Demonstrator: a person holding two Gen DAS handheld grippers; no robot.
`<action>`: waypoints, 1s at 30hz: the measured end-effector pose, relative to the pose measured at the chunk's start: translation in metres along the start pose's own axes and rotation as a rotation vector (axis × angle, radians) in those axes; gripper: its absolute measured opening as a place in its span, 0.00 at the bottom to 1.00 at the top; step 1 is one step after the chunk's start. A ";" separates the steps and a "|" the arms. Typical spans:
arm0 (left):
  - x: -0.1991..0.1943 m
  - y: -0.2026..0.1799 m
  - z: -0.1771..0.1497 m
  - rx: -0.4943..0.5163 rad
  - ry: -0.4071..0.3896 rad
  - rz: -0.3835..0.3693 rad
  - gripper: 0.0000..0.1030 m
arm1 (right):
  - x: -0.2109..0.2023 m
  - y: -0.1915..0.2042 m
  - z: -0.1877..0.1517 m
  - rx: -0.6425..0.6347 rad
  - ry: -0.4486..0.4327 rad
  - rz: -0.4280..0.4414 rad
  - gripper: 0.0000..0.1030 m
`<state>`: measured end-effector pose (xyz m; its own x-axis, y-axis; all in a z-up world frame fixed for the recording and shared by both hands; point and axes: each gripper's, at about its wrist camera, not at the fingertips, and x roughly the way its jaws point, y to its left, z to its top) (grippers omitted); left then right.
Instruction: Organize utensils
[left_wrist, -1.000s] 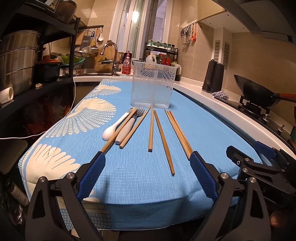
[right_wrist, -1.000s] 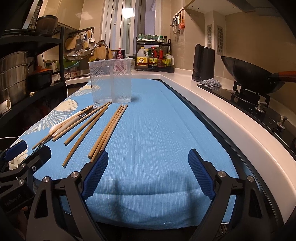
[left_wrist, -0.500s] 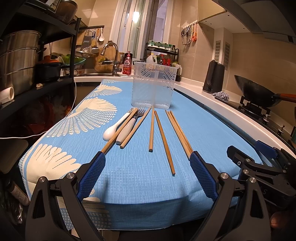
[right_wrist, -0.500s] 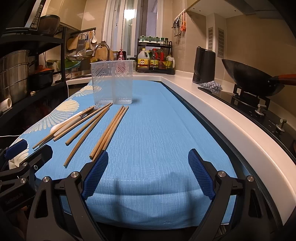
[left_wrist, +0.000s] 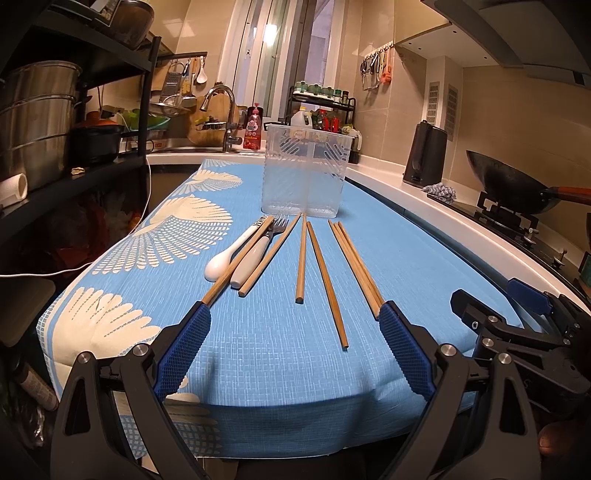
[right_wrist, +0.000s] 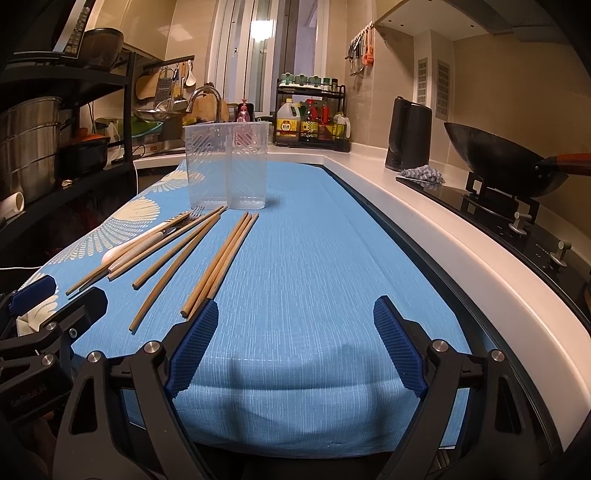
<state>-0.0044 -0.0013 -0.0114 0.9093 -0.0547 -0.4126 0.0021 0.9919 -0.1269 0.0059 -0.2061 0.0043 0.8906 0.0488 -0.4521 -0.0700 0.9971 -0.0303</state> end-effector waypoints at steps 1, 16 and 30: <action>0.000 0.000 0.000 0.000 0.000 0.000 0.87 | 0.000 0.000 0.000 0.000 0.000 -0.001 0.82; -0.001 -0.003 0.000 0.016 -0.002 -0.030 0.79 | -0.001 -0.006 0.002 0.004 -0.016 -0.035 0.74; 0.005 0.016 0.000 -0.019 0.026 0.021 0.37 | 0.031 0.014 0.010 0.062 0.094 0.171 0.30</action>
<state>-0.0001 0.0142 -0.0149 0.8978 -0.0375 -0.4389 -0.0248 0.9905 -0.1353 0.0366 -0.1899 -0.0016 0.8220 0.2147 -0.5274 -0.1861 0.9766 0.1074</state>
